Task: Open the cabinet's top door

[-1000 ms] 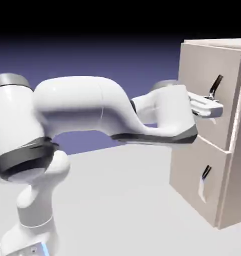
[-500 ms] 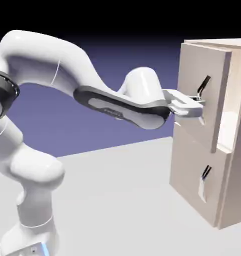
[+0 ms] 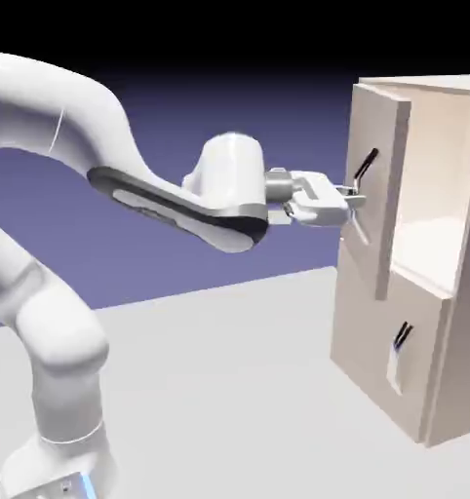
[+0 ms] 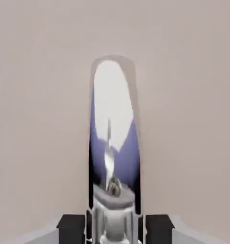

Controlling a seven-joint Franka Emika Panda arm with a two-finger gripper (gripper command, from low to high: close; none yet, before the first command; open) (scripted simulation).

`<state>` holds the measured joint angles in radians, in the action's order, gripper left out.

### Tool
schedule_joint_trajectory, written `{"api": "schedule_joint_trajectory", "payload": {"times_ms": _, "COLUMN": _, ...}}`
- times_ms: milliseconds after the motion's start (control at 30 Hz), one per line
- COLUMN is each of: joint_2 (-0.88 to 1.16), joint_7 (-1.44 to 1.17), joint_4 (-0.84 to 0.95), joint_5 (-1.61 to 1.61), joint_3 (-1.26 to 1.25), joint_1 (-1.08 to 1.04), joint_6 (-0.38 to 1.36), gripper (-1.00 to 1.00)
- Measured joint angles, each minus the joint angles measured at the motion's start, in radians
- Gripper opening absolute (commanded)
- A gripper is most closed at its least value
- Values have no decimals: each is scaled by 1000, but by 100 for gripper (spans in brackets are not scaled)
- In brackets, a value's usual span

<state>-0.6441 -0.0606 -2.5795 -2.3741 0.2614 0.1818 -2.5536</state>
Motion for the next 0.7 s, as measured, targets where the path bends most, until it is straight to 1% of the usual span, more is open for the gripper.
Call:
{"api": "schedule_joint_trajectory", "payload": {"times_ms": 200, "joint_2": -75, "joint_7": -138, "joint_4": -88, "joint_5": 261, "joint_3": -145, "joint_1": -37, "joint_6": 146, "gripper": -100}}
{"api": "schedule_joint_trajectory", "payload": {"times_ms": 400, "joint_2": -118, "joint_7": -237, "joint_4": -137, "joint_5": 522, "joint_3": -299, "joint_1": -27, "joint_6": 338, "gripper": -100}}
{"api": "schedule_joint_trajectory", "payload": {"times_ms": 533, "joint_2": -112, "joint_7": -278, "joint_4": -136, "joint_5": 696, "joint_3": -415, "joint_1": -5, "joint_6": 496, "gripper": -100}}
{"api": "schedule_joint_trajectory", "payload": {"times_ms": 700, "joint_2": -53, "joint_7": -297, "joint_4": -85, "joint_5": 893, "joint_3": -564, "joint_1": 15, "joint_6": 713, "gripper": -100}}
